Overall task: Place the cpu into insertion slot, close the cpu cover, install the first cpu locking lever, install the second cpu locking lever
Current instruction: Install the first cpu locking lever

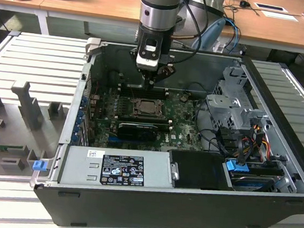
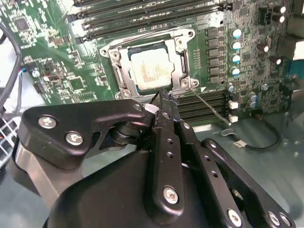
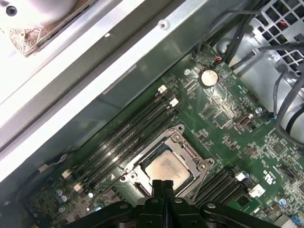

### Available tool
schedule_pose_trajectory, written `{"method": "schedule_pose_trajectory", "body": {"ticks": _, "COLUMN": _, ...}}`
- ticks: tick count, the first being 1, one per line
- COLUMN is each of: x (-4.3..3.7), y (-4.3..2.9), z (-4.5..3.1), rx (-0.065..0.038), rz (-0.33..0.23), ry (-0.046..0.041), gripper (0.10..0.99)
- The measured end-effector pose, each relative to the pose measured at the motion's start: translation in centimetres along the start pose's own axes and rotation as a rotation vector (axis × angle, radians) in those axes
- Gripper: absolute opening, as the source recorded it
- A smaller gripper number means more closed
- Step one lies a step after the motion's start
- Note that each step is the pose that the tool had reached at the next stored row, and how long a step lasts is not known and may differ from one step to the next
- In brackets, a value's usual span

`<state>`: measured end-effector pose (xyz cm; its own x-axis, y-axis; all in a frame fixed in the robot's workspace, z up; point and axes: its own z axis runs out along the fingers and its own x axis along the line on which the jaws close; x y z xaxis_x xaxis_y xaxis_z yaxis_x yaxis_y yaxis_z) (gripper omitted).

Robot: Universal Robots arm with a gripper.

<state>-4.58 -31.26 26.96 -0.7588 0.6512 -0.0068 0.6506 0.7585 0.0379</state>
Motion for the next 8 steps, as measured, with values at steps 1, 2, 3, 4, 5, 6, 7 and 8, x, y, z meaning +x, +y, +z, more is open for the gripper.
{"method": "schedule_pose_trajectory", "body": {"ticks": 1, "x": 0.00, "y": 0.00, "z": 0.00, "rx": 0.000, "rz": -0.021, "ry": 0.0008, "gripper": 0.106}}
{"method": "schedule_pose_trajectory", "body": {"ticks": 2, "x": 0.00, "y": 0.00, "z": 0.00, "rx": 0.000, "rz": -0.035, "ry": 0.0013, "gripper": 0.106}}
{"method": "schedule_pose_trajectory", "body": {"ticks": 3, "x": 0.00, "y": 0.00, "z": 0.00, "rx": 0.000, "rz": -0.067, "ry": 0.0025, "gripper": 0.106}}
{"method": "schedule_pose_trajectory", "body": {"ticks": 4, "x": 0.00, "y": 0.00, "z": 0.00, "rx": -0.001, "rz": -0.087, "ry": 0.0033, "gripper": 0.106}}
{"method": "schedule_pose_trajectory", "body": {"ticks": 5, "x": 0.00, "y": 0.00, "z": 0.00, "rx": -0.001, "rz": -0.105, "ry": 0.0040, "gripper": 0.106}}
{"method": "schedule_pose_trajectory", "body": {"ticks": 6, "x": 0.00, "y": 0.00, "z": 0.00, "rx": -0.001, "rz": -0.139, "ry": 0.0052, "gripper": 0.106}}
{"method": "schedule_pose_trajectory", "body": {"ticks": 7, "x": 0.00, "y": 0.00, "z": 0.00, "rx": -0.001, "rz": -0.162, "ry": 0.0062, "gripper": 0.106}}
{"method": "schedule_pose_trajectory", "body": {"ticks": 8, "x": 0.00, "y": 0.00, "z": 0.00, "rx": -0.001, "rz": -0.181, "ry": 0.0068, "gripper": 0.106}}
